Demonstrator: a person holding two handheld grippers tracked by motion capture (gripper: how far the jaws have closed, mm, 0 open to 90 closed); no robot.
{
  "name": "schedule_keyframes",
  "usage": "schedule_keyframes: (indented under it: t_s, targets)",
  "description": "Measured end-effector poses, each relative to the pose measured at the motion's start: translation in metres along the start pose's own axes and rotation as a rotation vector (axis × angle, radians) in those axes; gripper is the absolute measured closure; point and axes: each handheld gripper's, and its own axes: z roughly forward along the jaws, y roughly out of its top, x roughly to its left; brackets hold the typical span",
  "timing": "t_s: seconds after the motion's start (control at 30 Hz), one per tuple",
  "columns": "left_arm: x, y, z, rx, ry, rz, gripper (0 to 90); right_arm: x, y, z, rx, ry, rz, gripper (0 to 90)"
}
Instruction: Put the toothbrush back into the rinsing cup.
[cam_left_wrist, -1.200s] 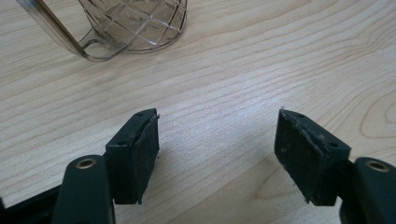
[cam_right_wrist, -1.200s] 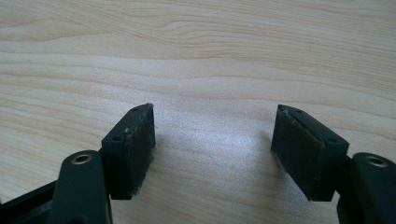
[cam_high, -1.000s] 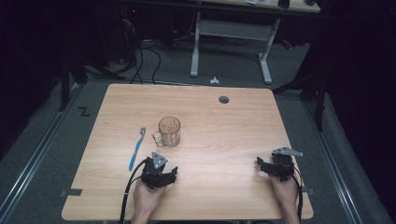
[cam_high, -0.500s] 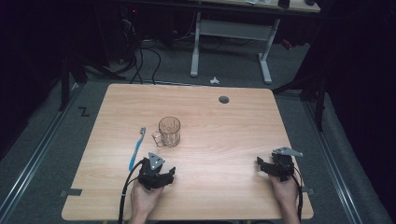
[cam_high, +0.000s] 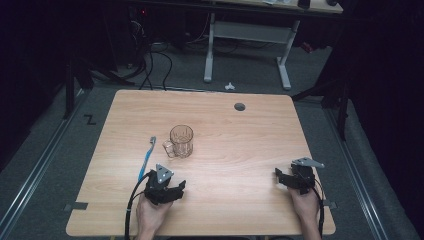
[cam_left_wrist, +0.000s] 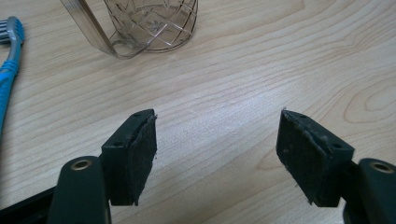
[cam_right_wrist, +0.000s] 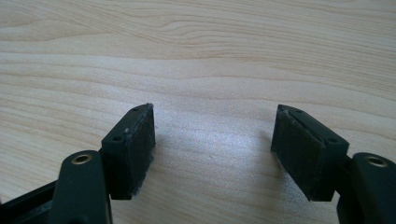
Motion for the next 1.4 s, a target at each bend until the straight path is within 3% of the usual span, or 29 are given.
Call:
schedule_keyframes:
  t_s: [0.5, 0.83, 1.4]
  targets:
    - [0.01, -0.004, -0.014, 0.004, 0.018, -0.01, 28.9, 0.0, 0.0, 0.0, 0.0, 0.0, 0.0, 30.5]
    - [0.017, -0.006, -0.022, 0.007, 0.038, -0.041, 30.3, 0.0, 0.0, 0.0, 0.0, -0.001, 0.0, 30.5]
    - [0.033, -0.009, -0.038, -0.003, 0.095, -0.065, 30.6, 0.0, 0.0, 0.0, 0.0, 0.0, 0.0, 30.5]
